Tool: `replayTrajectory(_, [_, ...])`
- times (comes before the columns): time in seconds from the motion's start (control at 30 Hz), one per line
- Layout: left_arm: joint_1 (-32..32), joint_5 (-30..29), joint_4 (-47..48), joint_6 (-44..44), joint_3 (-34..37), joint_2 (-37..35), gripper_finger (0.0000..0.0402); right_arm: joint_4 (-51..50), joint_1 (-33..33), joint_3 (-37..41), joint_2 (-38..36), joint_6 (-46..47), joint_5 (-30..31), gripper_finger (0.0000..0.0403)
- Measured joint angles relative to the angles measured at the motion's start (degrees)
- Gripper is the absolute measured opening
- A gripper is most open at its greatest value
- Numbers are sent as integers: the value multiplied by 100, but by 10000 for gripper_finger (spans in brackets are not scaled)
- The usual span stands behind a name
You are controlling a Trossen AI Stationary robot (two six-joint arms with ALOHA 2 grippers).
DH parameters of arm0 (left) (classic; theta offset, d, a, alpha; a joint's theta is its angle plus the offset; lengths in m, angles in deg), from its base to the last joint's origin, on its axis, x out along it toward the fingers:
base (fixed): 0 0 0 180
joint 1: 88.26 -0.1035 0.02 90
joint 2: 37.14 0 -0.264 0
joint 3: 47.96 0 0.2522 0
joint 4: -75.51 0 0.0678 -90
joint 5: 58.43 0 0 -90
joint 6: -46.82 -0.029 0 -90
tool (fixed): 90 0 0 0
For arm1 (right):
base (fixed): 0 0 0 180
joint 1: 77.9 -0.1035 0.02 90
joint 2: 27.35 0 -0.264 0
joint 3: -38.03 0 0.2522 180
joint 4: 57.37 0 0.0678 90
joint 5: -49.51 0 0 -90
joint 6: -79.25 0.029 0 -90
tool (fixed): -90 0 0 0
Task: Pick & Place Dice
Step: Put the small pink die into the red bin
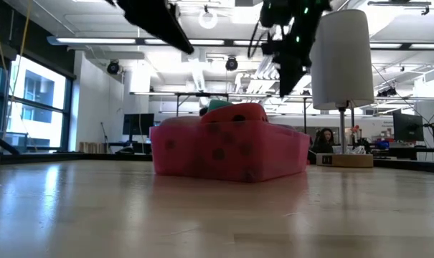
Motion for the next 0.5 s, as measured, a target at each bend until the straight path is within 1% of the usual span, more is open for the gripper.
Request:
replayTrajectory(0.1, [-417,96,20,-19,9,-30,127,-266,274,0,328,-357,187,192])
replayTrajectory(0.17, [-698,276,18,17,6,-30,127,-612,297,-19,566,-643,352,192])
replayTrajectory(0.23, [-958,593,21,18,7,-30,127,-952,226,-153,850,-930,489,192])
replayTrajectory(0.33, [-1294,1208,-28,27,7,-30,127,-1239,176,-401,1310,-1040,933,192])
replayTrajectory(0.5, [-1629,1988,-85,36,7,-30,127,-1617,227,-873,1897,-1311,1000,192])
